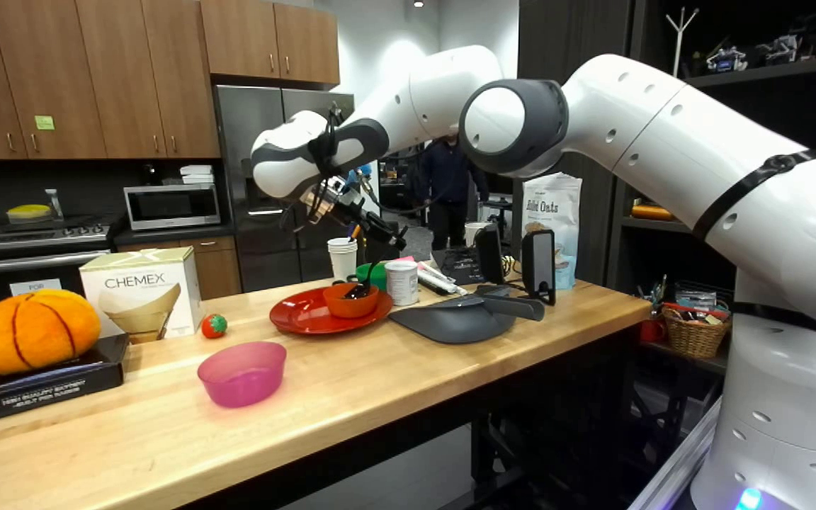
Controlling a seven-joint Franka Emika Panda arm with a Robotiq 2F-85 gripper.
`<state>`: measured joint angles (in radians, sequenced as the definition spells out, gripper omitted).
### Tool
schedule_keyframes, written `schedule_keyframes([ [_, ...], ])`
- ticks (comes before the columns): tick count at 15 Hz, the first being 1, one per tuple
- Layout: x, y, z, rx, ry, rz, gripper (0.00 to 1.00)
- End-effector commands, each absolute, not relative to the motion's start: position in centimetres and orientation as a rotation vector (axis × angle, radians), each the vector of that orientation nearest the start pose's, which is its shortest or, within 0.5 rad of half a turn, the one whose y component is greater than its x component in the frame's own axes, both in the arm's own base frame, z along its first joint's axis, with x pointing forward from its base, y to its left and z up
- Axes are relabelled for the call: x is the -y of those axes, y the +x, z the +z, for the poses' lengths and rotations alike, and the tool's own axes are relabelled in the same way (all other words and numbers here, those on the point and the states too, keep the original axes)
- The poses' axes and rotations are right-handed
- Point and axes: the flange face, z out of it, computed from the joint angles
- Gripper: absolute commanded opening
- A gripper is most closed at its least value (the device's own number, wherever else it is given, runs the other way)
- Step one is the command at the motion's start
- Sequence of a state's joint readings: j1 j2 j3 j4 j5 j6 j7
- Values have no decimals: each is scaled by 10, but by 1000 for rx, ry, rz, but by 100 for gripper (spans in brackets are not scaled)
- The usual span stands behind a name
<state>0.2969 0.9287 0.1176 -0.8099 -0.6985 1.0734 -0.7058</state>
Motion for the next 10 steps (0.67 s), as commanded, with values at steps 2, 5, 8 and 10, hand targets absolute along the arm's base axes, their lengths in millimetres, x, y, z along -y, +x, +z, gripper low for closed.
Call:
schedule_keyframes([
  [2,-180,702,367,1645,-3073,1136,6],
  [5,-189,704,369,1705,-3045,1053,6],
  [8,-193,699,370,1715,-2999,1064,6],
  [10,-195,695,370,1717,-2970,1086,6],
])
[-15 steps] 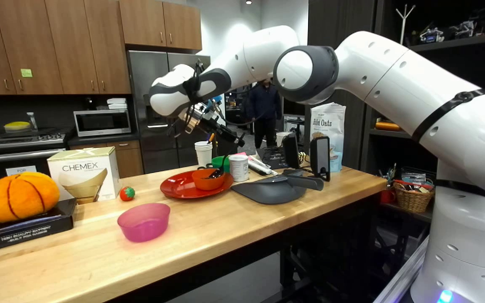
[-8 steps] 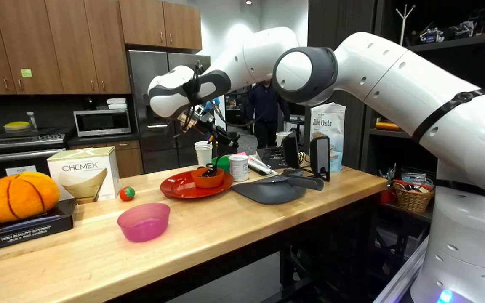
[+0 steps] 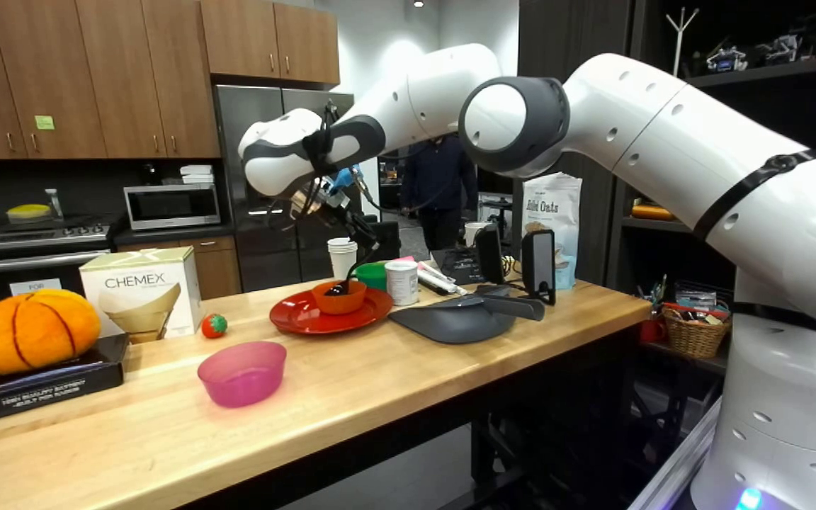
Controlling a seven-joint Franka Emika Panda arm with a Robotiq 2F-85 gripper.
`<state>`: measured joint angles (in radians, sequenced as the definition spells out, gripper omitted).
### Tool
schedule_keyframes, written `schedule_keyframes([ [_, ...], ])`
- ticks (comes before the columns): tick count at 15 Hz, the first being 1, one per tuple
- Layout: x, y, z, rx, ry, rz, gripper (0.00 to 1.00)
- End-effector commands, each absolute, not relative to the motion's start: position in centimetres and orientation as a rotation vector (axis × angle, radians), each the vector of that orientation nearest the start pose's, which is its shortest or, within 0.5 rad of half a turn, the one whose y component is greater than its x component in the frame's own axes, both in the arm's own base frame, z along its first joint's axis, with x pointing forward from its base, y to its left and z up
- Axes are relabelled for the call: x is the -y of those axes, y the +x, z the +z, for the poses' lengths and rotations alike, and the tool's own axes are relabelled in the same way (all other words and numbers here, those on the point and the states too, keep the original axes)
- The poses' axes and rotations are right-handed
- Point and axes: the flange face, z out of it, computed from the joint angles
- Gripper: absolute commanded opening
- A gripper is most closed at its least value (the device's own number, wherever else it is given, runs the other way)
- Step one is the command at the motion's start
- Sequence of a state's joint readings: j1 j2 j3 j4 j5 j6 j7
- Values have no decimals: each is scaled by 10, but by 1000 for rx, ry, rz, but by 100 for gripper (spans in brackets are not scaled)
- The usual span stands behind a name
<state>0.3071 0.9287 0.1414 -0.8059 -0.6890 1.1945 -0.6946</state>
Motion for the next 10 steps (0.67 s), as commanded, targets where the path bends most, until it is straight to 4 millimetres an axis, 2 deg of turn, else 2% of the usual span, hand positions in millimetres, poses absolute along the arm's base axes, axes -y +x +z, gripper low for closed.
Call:
schedule_keyframes([
  [1,-195,693,371,1716,-2958,1106,6],
  [10,-183,676,372,1629,-2880,1385,6],
])
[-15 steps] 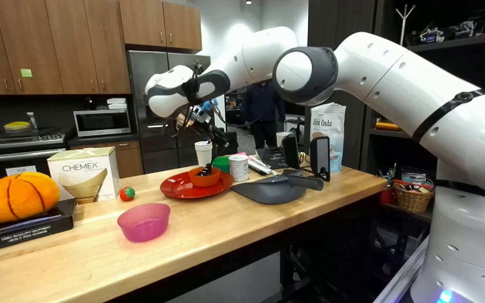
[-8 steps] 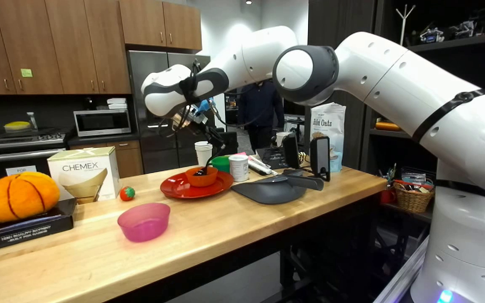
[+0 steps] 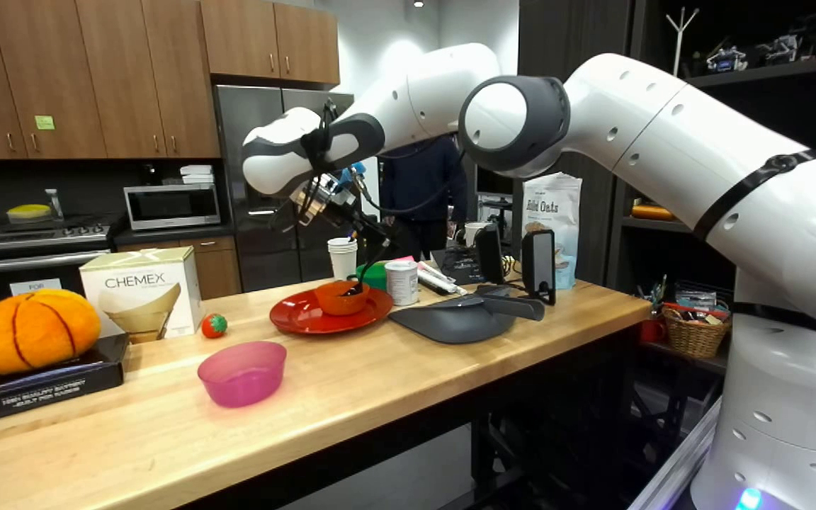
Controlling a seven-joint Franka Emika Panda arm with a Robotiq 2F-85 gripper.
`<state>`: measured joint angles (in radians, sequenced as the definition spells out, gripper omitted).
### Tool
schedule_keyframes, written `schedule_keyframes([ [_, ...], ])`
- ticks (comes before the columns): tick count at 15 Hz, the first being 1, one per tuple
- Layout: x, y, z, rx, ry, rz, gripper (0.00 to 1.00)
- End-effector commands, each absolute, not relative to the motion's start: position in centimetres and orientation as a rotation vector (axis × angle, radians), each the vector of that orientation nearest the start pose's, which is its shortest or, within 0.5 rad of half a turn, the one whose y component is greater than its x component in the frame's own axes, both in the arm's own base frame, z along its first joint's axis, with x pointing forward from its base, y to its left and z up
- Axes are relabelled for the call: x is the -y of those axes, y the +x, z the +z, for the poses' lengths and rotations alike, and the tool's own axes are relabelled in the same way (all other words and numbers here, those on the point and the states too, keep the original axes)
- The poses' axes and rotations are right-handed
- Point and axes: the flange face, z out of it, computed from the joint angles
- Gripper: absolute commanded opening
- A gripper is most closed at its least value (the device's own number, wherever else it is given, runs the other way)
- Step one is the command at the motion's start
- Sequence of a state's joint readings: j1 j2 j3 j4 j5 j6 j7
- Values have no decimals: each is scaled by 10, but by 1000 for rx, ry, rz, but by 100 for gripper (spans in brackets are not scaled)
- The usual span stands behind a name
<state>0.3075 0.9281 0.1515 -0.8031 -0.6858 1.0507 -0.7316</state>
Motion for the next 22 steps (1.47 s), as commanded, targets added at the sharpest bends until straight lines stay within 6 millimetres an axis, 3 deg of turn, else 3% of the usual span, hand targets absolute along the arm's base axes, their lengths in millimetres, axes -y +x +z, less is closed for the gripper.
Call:
schedule_keyframes([
  [1,-181,675,372,1616,-2887,1413,6],
  [9,-171,680,365,1581,-2979,1550,6],
  [18,-190,702,365,1750,-3075,1153,6],
  [22,-196,702,364,1798,-3018,1099,6],
])
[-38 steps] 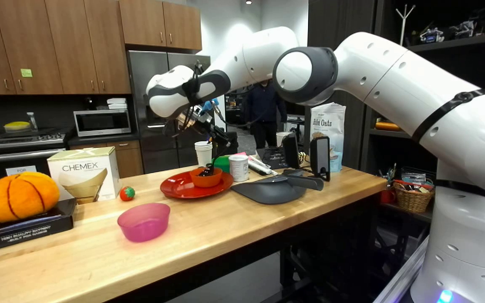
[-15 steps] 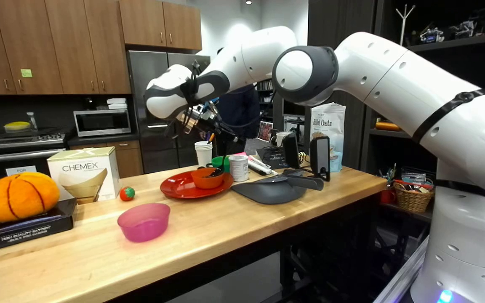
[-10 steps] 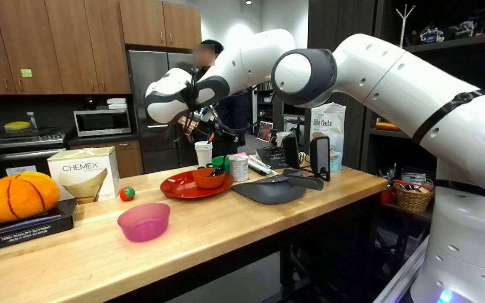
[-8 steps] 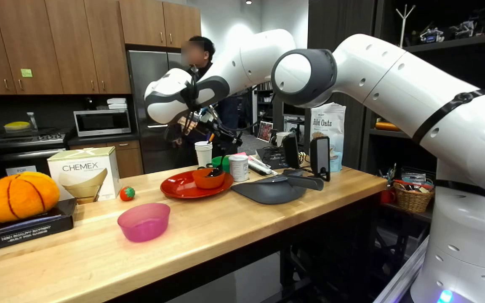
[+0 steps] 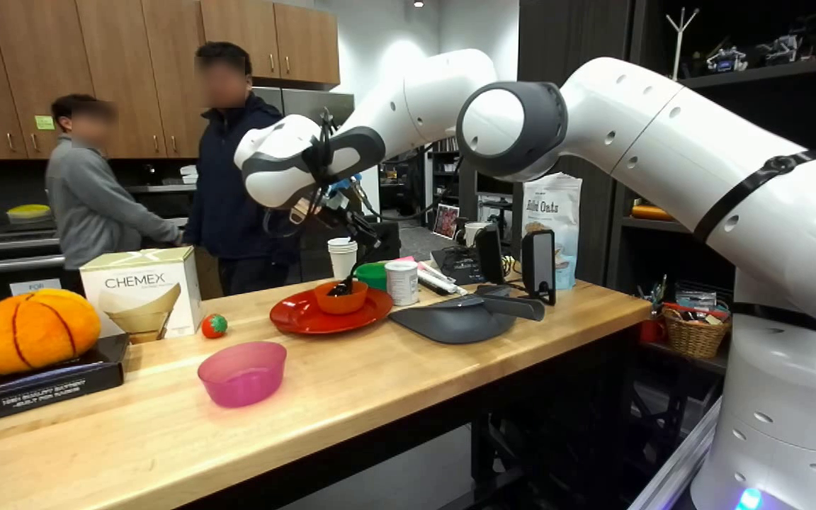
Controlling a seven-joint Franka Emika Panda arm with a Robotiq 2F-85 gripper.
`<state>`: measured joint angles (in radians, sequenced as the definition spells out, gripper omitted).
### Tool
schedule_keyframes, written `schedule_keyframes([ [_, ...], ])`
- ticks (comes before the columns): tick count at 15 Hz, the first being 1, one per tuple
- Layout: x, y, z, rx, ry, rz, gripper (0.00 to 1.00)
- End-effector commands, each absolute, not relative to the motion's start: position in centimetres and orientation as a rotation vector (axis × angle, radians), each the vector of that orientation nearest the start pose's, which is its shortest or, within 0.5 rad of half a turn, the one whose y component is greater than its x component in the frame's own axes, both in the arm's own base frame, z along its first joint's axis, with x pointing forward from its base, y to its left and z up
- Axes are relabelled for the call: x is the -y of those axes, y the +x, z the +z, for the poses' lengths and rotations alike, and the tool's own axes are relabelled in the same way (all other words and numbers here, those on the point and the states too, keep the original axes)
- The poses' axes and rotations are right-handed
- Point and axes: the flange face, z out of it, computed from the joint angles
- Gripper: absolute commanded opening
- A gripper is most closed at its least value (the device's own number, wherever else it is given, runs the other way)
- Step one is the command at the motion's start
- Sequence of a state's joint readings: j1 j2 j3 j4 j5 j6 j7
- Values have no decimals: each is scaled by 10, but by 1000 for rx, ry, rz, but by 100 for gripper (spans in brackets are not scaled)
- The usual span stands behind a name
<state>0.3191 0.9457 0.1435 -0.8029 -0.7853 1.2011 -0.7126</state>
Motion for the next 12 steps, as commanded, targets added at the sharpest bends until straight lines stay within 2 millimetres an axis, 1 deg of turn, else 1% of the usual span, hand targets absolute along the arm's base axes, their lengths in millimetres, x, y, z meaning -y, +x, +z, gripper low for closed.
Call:
schedule_keyframes([
  [1,-196,699,364,-1278,2143,-797,6],
  [8,-197,683,369,-1362,2156,-950,6],
  [12,-191,676,368,-1309,2112,-1053,6],
])
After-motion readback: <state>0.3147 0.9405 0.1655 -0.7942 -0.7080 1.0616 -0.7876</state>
